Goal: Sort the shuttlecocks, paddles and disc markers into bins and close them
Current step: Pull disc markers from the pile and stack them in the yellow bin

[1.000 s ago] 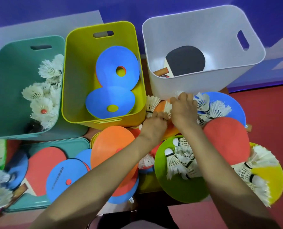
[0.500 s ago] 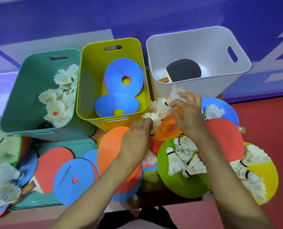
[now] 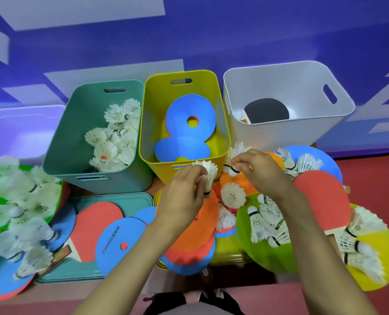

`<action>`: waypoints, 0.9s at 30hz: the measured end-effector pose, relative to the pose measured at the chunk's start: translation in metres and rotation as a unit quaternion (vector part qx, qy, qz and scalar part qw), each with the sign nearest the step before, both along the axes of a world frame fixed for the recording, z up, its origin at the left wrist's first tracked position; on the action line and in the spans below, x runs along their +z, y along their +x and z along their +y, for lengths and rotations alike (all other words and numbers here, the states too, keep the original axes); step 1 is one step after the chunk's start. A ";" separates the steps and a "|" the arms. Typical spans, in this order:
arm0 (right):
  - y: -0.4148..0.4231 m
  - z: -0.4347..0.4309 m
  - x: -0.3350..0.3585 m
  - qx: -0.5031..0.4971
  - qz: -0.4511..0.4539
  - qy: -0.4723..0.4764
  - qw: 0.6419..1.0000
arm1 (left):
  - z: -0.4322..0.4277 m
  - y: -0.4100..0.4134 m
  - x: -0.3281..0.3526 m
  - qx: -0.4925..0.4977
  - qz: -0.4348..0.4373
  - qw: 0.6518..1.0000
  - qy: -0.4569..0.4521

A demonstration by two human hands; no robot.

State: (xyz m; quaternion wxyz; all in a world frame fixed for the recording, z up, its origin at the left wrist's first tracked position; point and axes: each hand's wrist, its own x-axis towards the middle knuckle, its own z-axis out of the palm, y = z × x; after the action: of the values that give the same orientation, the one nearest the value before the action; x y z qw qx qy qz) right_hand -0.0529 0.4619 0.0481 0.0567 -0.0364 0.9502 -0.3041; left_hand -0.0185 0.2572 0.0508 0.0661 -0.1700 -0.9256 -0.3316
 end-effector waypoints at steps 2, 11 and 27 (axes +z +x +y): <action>0.005 -0.006 0.000 -0.006 0.050 0.048 0.998 | -0.005 0.000 -0.001 -0.017 0.000 1.000 -0.008; 0.000 -0.066 0.049 0.050 0.178 -0.059 0.981 | -0.051 -0.023 0.011 0.030 0.049 0.998 0.031; -0.115 -0.258 0.035 0.135 0.157 0.054 0.977 | -0.251 -0.114 0.009 0.204 0.004 0.979 -0.002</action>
State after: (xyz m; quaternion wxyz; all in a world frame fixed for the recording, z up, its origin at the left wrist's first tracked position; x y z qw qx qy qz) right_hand -0.1675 0.2035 0.0833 -0.0512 -0.2085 0.9487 -0.2320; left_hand -0.1329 0.0065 0.0598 0.1358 0.0206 -0.9411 -0.3090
